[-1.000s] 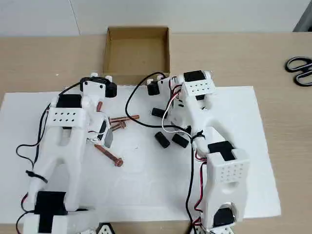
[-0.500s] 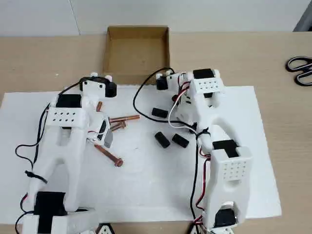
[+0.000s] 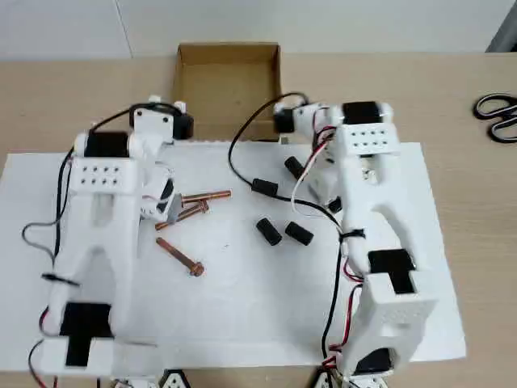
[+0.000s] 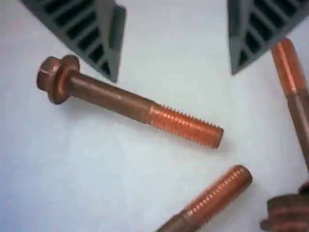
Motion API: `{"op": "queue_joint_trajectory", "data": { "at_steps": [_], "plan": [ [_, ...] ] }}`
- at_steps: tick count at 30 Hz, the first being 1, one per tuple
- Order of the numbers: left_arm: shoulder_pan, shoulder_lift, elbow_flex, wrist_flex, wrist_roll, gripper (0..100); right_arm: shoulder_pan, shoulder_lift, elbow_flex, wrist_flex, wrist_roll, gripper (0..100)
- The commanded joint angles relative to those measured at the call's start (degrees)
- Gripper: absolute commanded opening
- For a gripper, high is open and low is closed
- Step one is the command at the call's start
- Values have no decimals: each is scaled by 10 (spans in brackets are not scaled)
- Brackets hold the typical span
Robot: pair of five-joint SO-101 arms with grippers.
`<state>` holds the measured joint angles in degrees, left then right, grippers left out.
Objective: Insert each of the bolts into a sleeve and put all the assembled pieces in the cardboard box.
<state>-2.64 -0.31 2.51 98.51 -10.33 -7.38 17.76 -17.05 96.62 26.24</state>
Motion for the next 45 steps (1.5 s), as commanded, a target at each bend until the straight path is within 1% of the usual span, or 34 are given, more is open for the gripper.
{"op": "queue_joint_trajectory", "data": {
  "at_steps": [1,4,8,13,24,29,32,40,45],
  "plan": [
    [1,45,-65,21,-25,141,41,-46,-10,11,-25,9],
    [4,77,-77,20,-68,141,73,-49,-9,12,-41,9],
    [3,98,-80,19,-126,141,109,-49,-9,17,-43,9],
    [7,118,-82,12,-167,141,122,-49,-9,17,-43,9],
    [59,178,-82,-55,-171,141,121,-45,-9,17,-40,9],
    [59,192,-82,-91,-172,141,118,-45,-9,17,-41,9],
    [59,210,-82,-96,-188,141,118,-45,-9,17,-42,9],
    [60,258,-82,-134,-202,141,118,-45,-9,17,-43,9],
    [62,264,-82,-156,-205,141,117,-44,-9,16,-43,9]
  ]
}}
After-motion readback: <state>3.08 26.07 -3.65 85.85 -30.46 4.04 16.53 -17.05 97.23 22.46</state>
